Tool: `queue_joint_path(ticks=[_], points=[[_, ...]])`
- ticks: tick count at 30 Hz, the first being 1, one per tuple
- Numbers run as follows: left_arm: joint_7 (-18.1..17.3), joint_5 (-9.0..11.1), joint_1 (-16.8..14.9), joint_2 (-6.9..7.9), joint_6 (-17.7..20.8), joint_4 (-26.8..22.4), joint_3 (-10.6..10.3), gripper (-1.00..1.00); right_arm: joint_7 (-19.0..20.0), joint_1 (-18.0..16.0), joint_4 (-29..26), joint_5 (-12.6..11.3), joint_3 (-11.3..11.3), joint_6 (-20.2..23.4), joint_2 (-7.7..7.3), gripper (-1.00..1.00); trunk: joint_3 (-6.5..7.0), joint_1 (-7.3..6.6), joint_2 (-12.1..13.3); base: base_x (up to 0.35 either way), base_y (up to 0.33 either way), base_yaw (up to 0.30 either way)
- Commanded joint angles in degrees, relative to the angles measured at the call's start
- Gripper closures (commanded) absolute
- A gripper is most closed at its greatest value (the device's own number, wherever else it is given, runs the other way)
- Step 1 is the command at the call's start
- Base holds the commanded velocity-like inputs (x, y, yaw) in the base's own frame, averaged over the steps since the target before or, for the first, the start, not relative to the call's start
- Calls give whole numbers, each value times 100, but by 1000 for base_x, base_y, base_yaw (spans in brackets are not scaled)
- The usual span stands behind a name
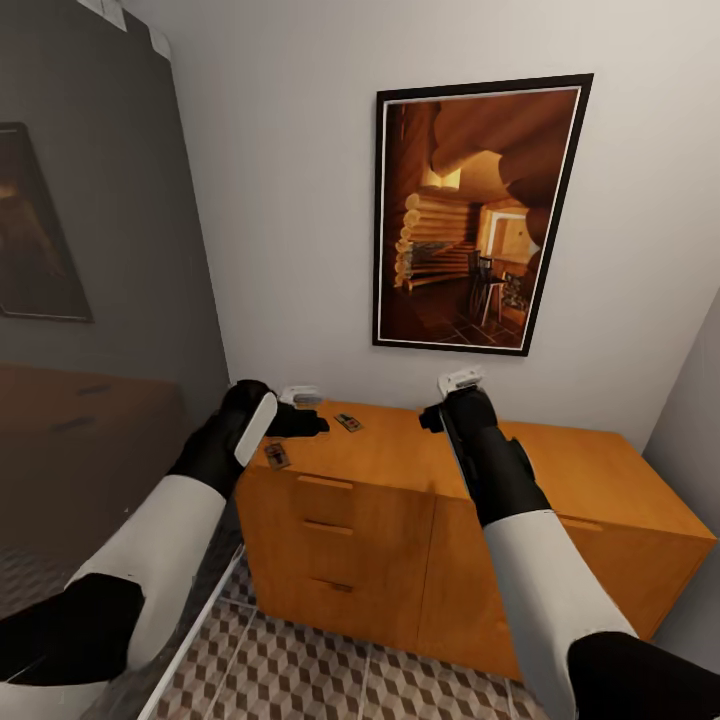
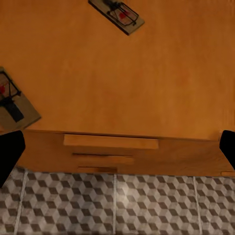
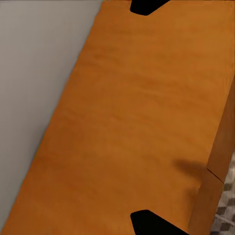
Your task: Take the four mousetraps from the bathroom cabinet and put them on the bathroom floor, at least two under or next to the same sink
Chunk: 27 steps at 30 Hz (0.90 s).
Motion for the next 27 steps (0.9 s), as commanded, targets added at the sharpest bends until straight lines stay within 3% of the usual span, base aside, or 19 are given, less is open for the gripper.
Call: queue_joint_path(ticks=[1, 9, 11, 12, 13, 18, 27], points=[[74, 58, -163, -13, 16, 189, -9, -100, 25, -53, 158, 38, -27, 26, 0, -100, -9, 1, -6, 0, 0, 0], [184, 67, -1177, -29, -25, 1779, -10, -100, 18, -440, 1540, 32, -262, 26, 0, -100, -9, 1, -6, 0, 0, 0], [197, 68, -1359, 8, -37, 2218, -10, -100, 11, -506, 1795, 31, -307, 26, -1, -100, -9, 1, -6, 0, 0, 0], [202, 74, -1556, 117, -56, 2737, -10, -100, -1, -565, 2000, 30, -345, 26, -3, -100, -9, 1, -6, 0, 0, 0], [196, 80, -1599, 164, -61, 2847, -10, -100, -3, -578, 2025, 30, -354, 26, -2, -100, -9, 1, -6, 0, 0, 0], [147, 110, -1736, 414, -76, 3114, -16, -100, 17, -616, 1749, 20, -377, 26, 13, -100, -9, 1, -6, 0, 0, 0], [123, 110, -1767, 479, -81, 2766, -29, -100, 48, -624, 1097, 15, -377, 26, 16, -100, -9, 1, -6, 0, 0, 0]])
